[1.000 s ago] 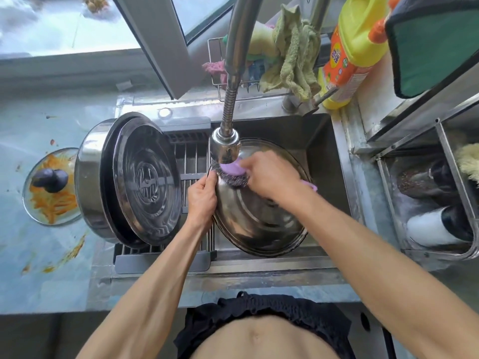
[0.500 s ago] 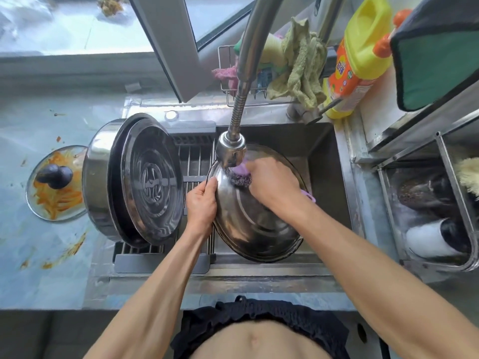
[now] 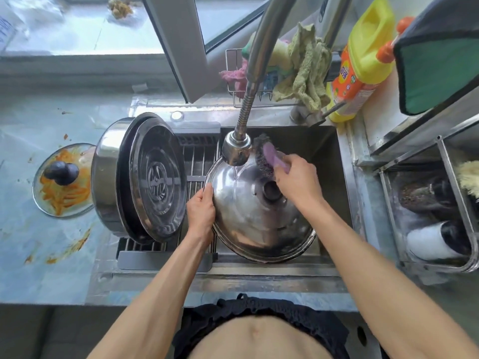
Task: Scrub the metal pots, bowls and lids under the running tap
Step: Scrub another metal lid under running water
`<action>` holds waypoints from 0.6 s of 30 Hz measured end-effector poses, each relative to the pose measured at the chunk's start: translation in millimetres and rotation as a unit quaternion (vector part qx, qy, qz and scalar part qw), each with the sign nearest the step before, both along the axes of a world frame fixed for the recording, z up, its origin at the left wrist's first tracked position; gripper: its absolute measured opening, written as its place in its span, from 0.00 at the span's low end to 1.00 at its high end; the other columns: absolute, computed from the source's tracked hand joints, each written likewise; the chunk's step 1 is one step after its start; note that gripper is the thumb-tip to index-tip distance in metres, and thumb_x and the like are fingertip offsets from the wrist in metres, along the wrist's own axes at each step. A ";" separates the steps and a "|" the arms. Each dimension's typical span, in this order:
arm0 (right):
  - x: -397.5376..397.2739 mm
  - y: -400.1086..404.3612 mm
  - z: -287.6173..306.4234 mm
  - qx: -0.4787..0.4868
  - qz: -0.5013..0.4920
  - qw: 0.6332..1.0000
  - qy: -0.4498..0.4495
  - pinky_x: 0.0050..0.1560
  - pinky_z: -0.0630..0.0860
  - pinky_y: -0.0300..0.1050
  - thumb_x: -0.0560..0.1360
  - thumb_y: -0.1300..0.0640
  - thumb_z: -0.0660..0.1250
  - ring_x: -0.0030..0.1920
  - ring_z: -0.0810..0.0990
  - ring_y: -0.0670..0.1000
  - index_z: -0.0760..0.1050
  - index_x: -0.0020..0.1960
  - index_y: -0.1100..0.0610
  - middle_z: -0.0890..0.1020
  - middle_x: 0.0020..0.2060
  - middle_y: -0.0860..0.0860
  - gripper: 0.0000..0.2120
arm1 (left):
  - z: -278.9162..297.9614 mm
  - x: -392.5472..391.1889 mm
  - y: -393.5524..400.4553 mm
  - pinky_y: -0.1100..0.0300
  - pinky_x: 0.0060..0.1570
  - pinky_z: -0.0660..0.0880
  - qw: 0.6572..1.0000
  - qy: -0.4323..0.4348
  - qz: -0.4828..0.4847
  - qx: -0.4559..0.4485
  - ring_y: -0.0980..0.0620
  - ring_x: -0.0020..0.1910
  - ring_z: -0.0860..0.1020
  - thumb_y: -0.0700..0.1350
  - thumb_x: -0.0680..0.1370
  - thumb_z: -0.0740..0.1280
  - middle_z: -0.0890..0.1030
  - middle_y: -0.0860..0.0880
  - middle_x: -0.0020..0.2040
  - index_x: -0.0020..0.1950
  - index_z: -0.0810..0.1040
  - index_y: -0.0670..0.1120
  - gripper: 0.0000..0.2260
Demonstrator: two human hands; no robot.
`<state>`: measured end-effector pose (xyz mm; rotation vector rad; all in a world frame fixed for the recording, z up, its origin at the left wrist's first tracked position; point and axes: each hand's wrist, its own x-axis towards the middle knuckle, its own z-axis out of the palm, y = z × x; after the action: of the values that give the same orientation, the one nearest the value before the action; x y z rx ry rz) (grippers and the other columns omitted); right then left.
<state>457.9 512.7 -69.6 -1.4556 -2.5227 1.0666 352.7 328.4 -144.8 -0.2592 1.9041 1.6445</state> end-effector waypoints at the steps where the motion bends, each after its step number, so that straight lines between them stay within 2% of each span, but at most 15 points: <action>1: 2.2 -3.3 -1.2 -0.016 -0.023 0.999 -0.015 0.45 0.72 0.47 0.77 0.43 0.63 0.54 0.79 0.63 0.79 0.58 0.57 0.82 0.53 0.60 0.20 | 0.6 4.1 -0.2 0.53 0.50 0.76 1.000 0.003 0.009 0.003 0.50 0.44 0.79 0.54 0.83 0.66 0.83 0.48 0.42 0.37 0.85 0.50 0.17; 3: 6.8 -10.6 -6.5 -0.057 -0.035 0.996 -0.065 0.46 0.71 0.46 0.73 0.31 0.63 0.56 0.79 0.61 0.79 0.63 0.53 0.83 0.53 0.59 0.31 | 5.8 14.0 4.2 0.56 0.48 0.76 0.999 0.019 0.025 0.002 0.54 0.41 0.79 0.52 0.85 0.63 0.83 0.51 0.39 0.38 0.83 0.49 0.19; 5: 11.3 -17.4 -10.5 -0.096 -0.040 0.992 -0.075 0.52 0.75 0.47 0.69 0.27 0.65 0.59 0.79 0.59 0.76 0.68 0.45 0.83 0.55 0.57 0.34 | 8.0 24.5 6.7 0.61 0.45 0.76 0.999 0.029 0.026 -0.003 0.56 0.39 0.78 0.51 0.86 0.61 0.82 0.55 0.36 0.41 0.81 0.47 0.18; 7: 16.7 -20.3 -11.6 -0.114 -0.057 0.990 -0.055 0.55 0.76 0.48 0.68 0.31 0.69 0.60 0.79 0.58 0.72 0.71 0.41 0.82 0.57 0.56 0.34 | 9.8 33.8 6.6 0.61 0.48 0.78 0.999 0.030 0.021 0.007 0.55 0.43 0.81 0.51 0.86 0.61 0.85 0.53 0.40 0.45 0.83 0.44 0.17; 9: 18.3 -19.5 -11.7 -0.132 -0.075 0.987 -0.043 0.57 0.77 0.48 0.70 0.36 0.71 0.60 0.79 0.58 0.72 0.71 0.42 0.82 0.58 0.55 0.32 | 6.8 38.8 4.0 0.56 0.58 0.79 1.000 0.015 0.013 0.016 0.51 0.51 0.83 0.52 0.85 0.62 0.87 0.47 0.50 0.53 0.85 0.42 0.17; 10: 18.6 -19.7 -10.6 -0.143 -0.080 0.986 -0.035 0.57 0.77 0.49 0.70 0.39 0.72 0.59 0.79 0.57 0.72 0.71 0.43 0.82 0.58 0.55 0.31 | 7.3 41.0 0.3 0.56 0.59 0.80 1.000 0.005 0.007 0.015 0.51 0.53 0.84 0.52 0.85 0.62 0.87 0.46 0.52 0.55 0.85 0.42 0.17; 13: 16.4 -14.6 -6.8 -0.130 -0.073 0.989 -0.017 0.53 0.78 0.50 0.68 0.45 0.74 0.53 0.81 0.56 0.73 0.69 0.42 0.83 0.49 0.54 0.30 | 16.3 35.4 -9.7 0.59 0.42 0.82 0.996 -0.051 -0.061 0.029 0.53 0.43 0.84 0.49 0.85 0.63 0.86 0.48 0.45 0.52 0.83 0.44 0.13; 14: 16.0 -11.9 -4.1 -0.118 -0.063 0.991 -0.017 0.50 0.78 0.49 0.67 0.45 0.74 0.50 0.81 0.56 0.74 0.69 0.41 0.83 0.45 0.53 0.30 | 20.0 28.9 -11.6 0.57 0.41 0.83 0.993 -0.059 -0.099 0.016 0.52 0.43 0.84 0.50 0.85 0.64 0.86 0.47 0.45 0.53 0.83 0.44 0.12; 16: 17.7 -6.0 3.1 -0.111 -0.032 0.993 -0.018 0.45 0.75 0.46 0.68 0.47 0.74 0.48 0.81 0.55 0.76 0.67 0.42 0.82 0.41 0.51 0.28 | 27.9 10.5 -12.4 0.52 0.46 0.84 0.987 -0.050 -0.153 -0.011 0.49 0.47 0.85 0.53 0.84 0.64 0.86 0.46 0.50 0.58 0.82 0.44 0.14; 18: 19.4 -1.0 6.9 -0.117 0.006 0.993 -0.011 0.47 0.73 0.45 0.68 0.51 0.75 0.51 0.80 0.53 0.78 0.64 0.46 0.82 0.46 0.51 0.24 | 39.4 -12.1 -3.1 0.54 0.42 0.82 0.986 -0.043 -0.160 -0.036 0.50 0.43 0.83 0.55 0.84 0.62 0.85 0.47 0.48 0.58 0.81 0.44 0.15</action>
<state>477.3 511.7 -62.8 -1.5123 -2.4948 1.3956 340.6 325.3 -105.4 -0.0465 1.8326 1.3337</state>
